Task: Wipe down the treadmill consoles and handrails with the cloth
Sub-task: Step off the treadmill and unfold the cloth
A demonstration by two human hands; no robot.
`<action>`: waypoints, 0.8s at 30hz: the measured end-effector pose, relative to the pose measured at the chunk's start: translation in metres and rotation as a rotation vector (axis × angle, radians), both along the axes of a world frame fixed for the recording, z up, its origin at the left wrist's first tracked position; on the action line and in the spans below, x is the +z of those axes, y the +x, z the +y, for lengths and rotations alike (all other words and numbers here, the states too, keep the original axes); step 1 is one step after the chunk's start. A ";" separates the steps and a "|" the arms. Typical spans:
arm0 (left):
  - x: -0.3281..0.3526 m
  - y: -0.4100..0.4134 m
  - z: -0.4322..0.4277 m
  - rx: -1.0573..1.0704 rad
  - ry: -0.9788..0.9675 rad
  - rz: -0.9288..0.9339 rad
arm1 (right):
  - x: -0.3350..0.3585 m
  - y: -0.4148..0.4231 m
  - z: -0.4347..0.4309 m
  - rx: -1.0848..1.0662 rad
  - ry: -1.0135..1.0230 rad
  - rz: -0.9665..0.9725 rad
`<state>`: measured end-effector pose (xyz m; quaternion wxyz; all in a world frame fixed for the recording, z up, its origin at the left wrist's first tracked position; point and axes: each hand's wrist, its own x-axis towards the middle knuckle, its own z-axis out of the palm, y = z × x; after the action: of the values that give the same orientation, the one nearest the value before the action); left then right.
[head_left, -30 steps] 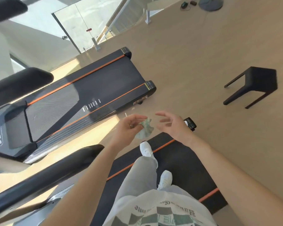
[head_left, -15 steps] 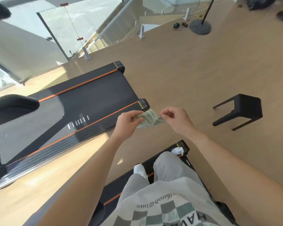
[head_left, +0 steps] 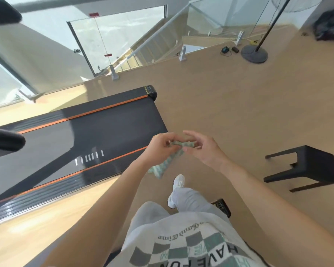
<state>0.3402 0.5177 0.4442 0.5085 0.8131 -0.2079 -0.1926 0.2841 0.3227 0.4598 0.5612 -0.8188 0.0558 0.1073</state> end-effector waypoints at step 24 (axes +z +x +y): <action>-0.235 0.189 -0.419 -1.011 0.510 -0.159 | -0.256 -0.030 -0.296 -1.307 -0.119 0.265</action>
<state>0.5288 0.0989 0.2089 0.1236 0.7215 -0.5554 -0.3945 0.2537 0.0270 0.2040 0.4529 -0.6261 0.6147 -0.1582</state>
